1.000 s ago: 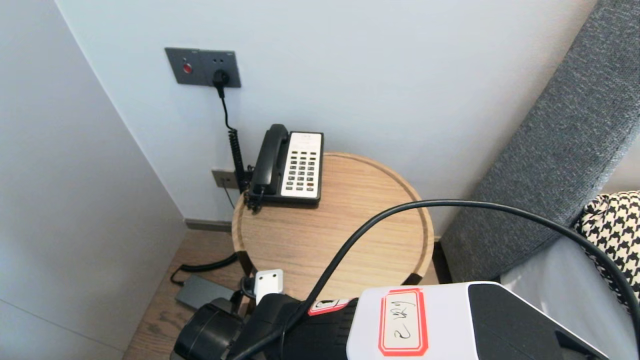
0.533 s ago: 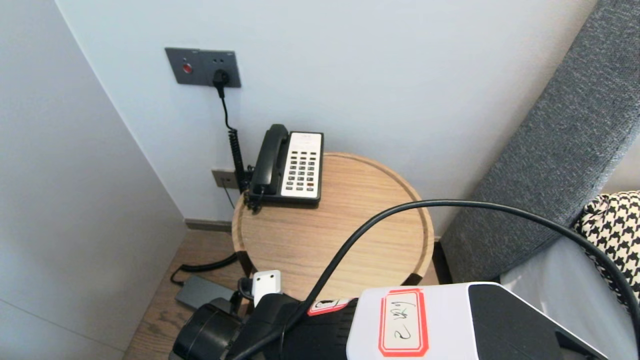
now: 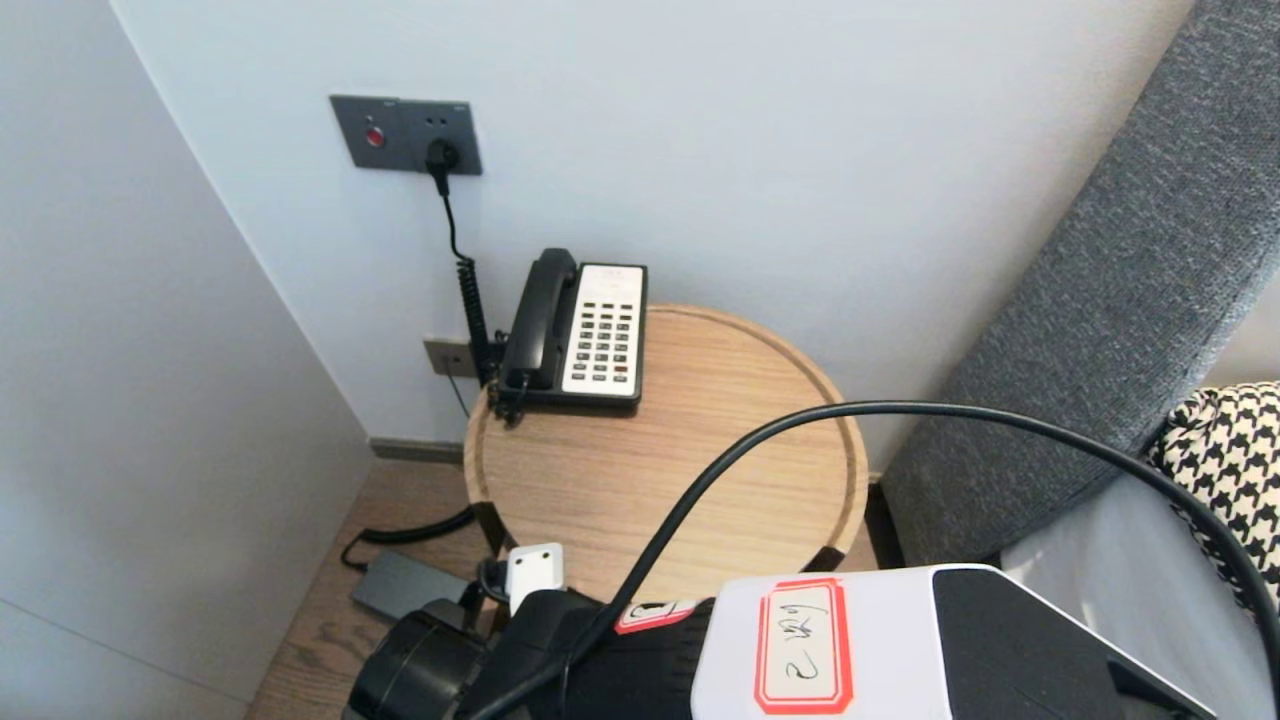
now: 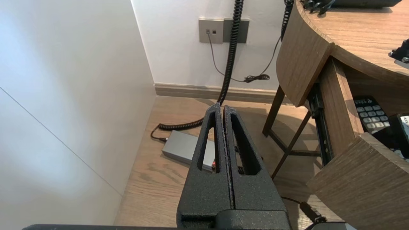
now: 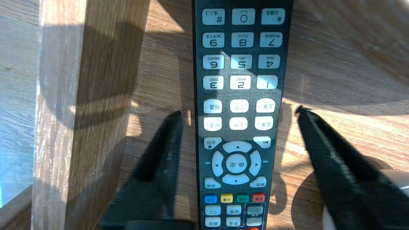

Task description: Put the remote controls on the table in the drawer one by one

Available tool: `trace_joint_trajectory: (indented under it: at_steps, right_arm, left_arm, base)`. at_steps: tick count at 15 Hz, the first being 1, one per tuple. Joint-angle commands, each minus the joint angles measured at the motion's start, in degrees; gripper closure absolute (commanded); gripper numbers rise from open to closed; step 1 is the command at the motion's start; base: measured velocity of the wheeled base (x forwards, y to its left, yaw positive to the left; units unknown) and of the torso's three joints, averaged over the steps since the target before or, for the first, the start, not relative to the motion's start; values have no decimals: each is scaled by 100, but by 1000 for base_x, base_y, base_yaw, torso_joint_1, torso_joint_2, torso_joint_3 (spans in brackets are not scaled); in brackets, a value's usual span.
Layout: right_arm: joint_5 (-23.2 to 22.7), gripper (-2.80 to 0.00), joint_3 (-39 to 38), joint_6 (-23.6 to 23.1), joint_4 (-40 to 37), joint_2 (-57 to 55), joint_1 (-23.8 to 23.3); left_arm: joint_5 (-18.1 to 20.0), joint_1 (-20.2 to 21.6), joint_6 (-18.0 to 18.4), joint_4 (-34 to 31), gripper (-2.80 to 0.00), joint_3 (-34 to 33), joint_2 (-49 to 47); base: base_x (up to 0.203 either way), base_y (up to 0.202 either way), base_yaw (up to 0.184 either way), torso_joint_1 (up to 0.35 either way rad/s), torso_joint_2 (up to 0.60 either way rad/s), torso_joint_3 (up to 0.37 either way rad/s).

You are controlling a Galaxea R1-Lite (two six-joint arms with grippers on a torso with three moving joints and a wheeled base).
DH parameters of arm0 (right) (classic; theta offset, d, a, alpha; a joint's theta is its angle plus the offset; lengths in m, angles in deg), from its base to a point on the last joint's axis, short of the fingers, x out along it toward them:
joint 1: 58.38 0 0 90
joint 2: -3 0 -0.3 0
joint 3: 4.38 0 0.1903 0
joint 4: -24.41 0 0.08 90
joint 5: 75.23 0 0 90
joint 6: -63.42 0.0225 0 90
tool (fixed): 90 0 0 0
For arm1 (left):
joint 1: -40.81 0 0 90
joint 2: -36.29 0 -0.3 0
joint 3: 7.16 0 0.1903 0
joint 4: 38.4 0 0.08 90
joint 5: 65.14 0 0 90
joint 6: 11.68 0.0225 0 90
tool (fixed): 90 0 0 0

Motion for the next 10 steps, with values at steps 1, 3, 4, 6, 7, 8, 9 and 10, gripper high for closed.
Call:
trace_joint_trajectory:
  at_steps: [1, 3, 4, 6, 7, 8, 9, 10]
  right_arm:
    - [21, -280, -9, 28, -20, 28, 1]
    - [30, -280, -62, 3, -29, 90, 10]
    - [32, -280, -75, -3, -34, 131, 14]
    - [31, -280, -183, -31, -47, 446, 34]
    - [30, -280, -295, -35, -37, 610, 49]
    - [30, -280, -399, -34, -31, 739, 58]
    - [16, -280, -486, -28, -30, 900, 66]
    - [-26, -280, -580, -26, -27, 1026, 83]
  left_arm:
    - [0, 1, 1, 2, 0, -70, 1]
    - [0, 1, 1, 2, 0, -70, 1]
    - [5, 1, 1, 2, 0, -70, 1]
    - [0, 1, 1, 2, 0, -70, 1]
    - [0, 1, 1, 2, 0, -70, 1]
    - [0, 1, 1, 2, 0, -70, 1]
    - [0, 1, 1, 2, 0, -70, 1]
    - [0, 1, 1, 2, 0, -70, 1]
  base:
    - [0, 0, 0, 0, 0, 0]
    - [0, 0, 0, 0, 0, 0]
    - [0, 0, 0, 0, 0, 0]
    - [0, 0, 0, 0, 0, 0]
    - [0, 0, 0, 0, 0, 0]
    - [0, 0, 0, 0, 0, 0]
    - [0, 0, 0, 0, 0, 0]
    - [0, 0, 0, 0, 0, 0]
